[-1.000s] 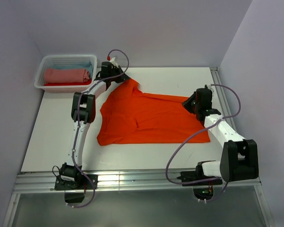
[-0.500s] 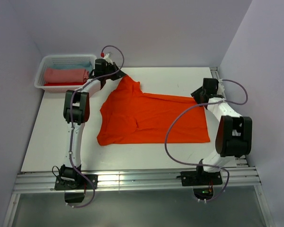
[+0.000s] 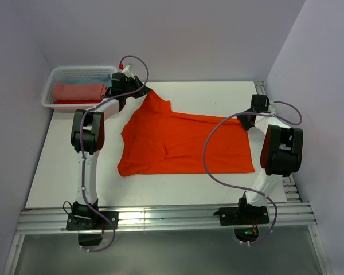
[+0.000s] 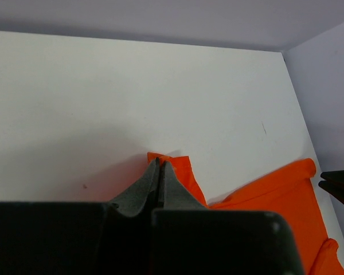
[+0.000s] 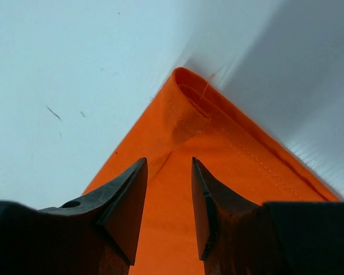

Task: Roll the t-shirts
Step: Fold the tshirt

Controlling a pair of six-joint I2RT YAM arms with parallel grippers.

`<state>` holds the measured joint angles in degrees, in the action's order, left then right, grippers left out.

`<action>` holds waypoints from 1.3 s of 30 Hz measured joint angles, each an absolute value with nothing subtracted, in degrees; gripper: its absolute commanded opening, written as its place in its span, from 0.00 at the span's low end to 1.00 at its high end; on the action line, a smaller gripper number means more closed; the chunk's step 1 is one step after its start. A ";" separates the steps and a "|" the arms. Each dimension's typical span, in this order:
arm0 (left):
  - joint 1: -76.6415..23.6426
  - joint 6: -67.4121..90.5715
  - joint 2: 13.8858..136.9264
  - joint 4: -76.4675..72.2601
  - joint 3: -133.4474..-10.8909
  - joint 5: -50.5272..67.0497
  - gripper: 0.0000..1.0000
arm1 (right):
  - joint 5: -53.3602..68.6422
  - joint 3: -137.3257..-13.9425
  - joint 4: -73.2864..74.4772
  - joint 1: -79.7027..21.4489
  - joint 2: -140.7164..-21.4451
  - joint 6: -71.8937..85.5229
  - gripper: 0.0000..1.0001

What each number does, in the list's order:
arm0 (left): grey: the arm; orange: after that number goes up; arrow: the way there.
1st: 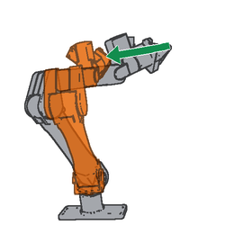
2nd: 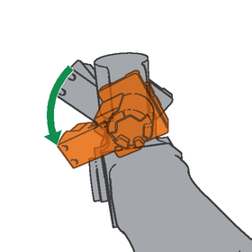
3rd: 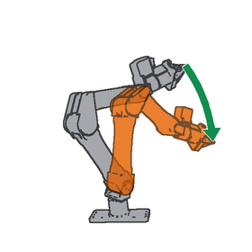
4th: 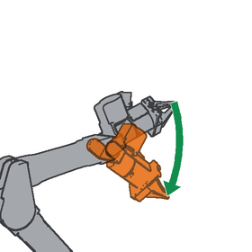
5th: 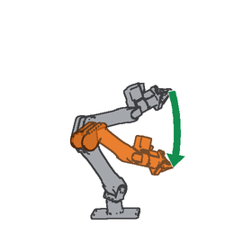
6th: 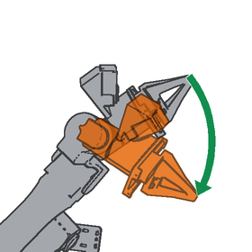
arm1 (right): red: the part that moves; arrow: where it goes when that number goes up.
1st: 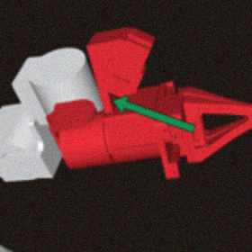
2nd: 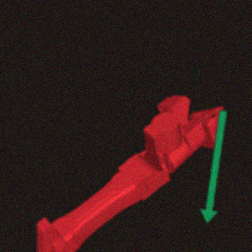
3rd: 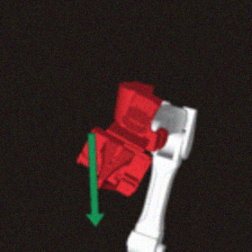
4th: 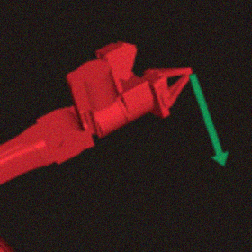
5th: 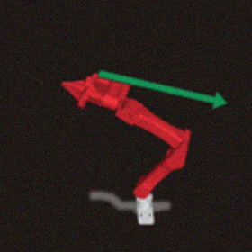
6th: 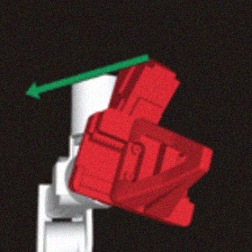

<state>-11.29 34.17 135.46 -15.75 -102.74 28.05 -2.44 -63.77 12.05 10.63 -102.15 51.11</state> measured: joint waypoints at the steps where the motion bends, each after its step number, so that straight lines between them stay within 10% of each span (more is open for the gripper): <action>1: -11.29 34.15 135.22 -15.73 -102.26 28.03 0.00 | -2.48 -63.77 12.12 10.68 -102.24 51.40 0.42; 28: -11.27 35.62 127.33 -20.34 -92.73 27.79 0.00 | -4.89 -64.60 10.57 12.27 -107.77 57.76 0.41; 39: -11.27 35.59 124.62 -20.45 -90.30 27.79 0.00 | -4.95 -66.30 10.00 12.27 -109.06 58.70 0.00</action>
